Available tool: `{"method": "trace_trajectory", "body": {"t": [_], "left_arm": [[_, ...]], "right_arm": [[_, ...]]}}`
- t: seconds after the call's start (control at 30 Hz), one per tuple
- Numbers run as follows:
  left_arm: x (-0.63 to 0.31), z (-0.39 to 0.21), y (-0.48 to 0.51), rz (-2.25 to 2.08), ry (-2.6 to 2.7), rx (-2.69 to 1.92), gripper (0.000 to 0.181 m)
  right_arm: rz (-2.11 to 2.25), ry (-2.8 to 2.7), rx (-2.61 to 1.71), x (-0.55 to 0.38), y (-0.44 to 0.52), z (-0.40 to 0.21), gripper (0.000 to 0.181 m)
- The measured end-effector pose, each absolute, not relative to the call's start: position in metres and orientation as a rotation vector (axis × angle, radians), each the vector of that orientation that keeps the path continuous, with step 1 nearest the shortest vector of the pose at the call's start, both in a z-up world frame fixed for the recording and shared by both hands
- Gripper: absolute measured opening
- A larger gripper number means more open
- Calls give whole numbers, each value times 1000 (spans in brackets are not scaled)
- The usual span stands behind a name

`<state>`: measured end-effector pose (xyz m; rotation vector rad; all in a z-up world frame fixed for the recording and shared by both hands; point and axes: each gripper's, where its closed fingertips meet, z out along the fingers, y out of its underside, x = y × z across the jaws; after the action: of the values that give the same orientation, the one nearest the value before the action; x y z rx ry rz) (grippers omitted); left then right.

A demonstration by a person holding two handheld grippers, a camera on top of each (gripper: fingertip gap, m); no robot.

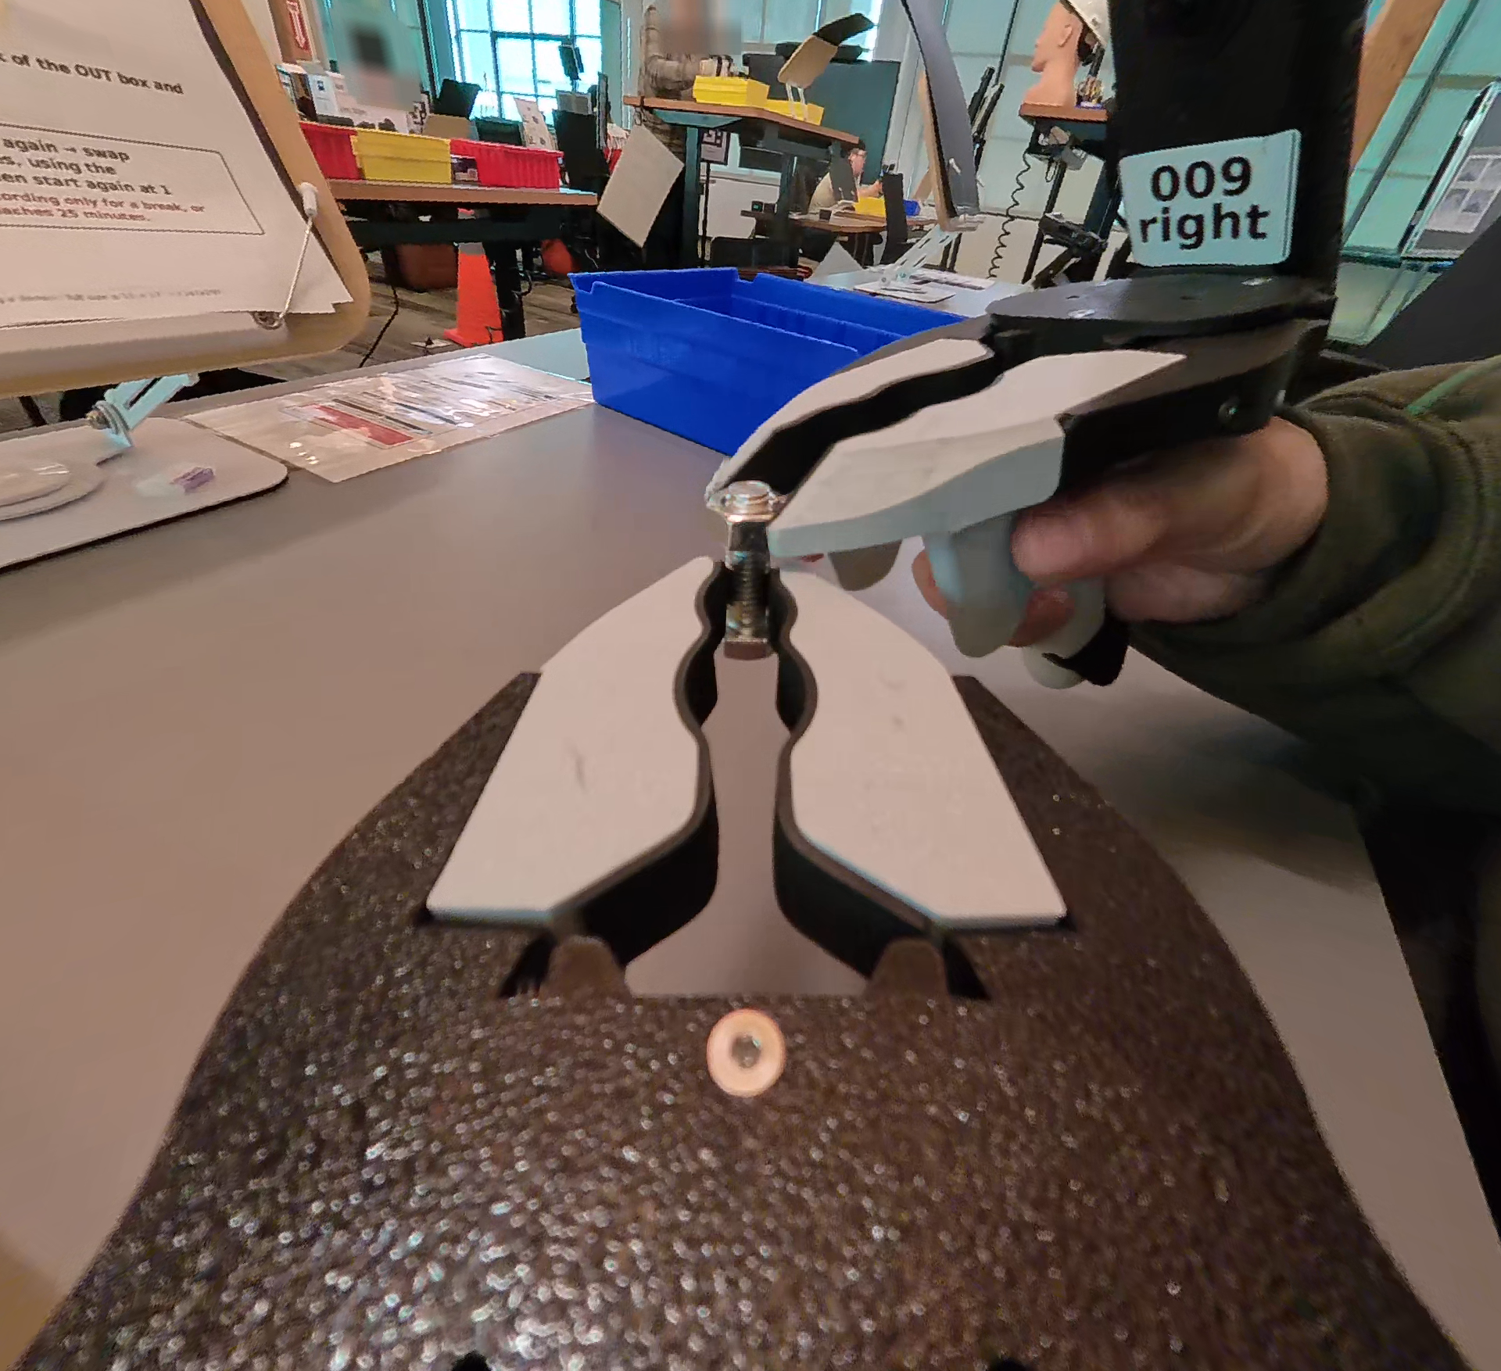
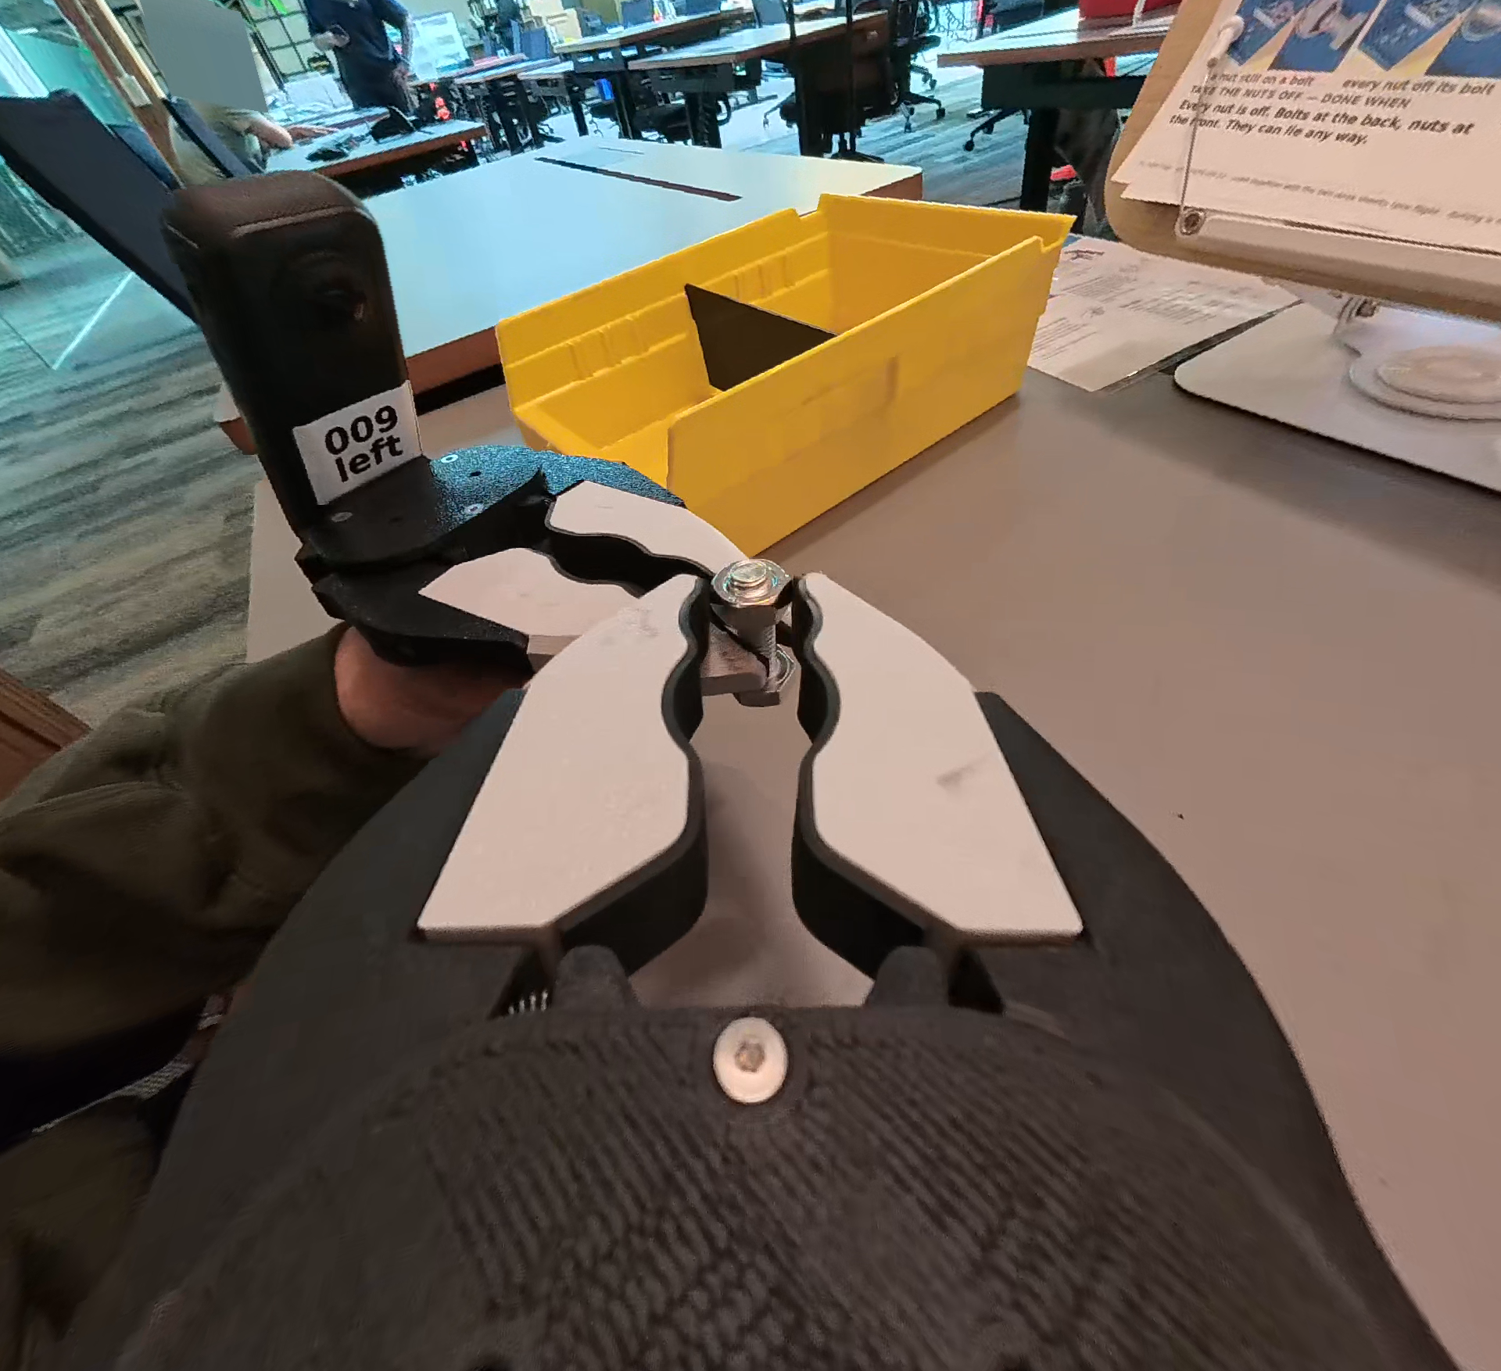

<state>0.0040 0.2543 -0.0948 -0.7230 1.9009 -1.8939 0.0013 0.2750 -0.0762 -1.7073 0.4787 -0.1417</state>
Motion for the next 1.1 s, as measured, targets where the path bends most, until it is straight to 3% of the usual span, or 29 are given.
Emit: {"method": "trace_trajectory", "body": {"t": [0.13,0.23,0.37,0.57,0.7,0.97,1.1], "left_arm": [[5,-88,254,-1899,1854,-720,9],[5,-72,257,-1935,1731,-699,25],[7,-72,266,-1897,1721,-702,28],[8,-78,269,-1943,1740,-751,28],[8,-81,265,-1949,1757,-744,27],[8,-87,265,-1891,1802,-748,27],[6,-74,282,-1874,1758,-772,27]], "right_arm": [[-116,476,-1683,2,273,-74,19],[7,498,-1573,4,265,-62,19],[10,541,-1446,21,227,-44,19],[-838,834,-1619,106,69,-31,19],[-1316,1066,-1961,152,-60,-57,19],[-1255,1248,-2447,185,-129,-150,19],[-1397,1350,-2231,190,-131,-129,49]]}}
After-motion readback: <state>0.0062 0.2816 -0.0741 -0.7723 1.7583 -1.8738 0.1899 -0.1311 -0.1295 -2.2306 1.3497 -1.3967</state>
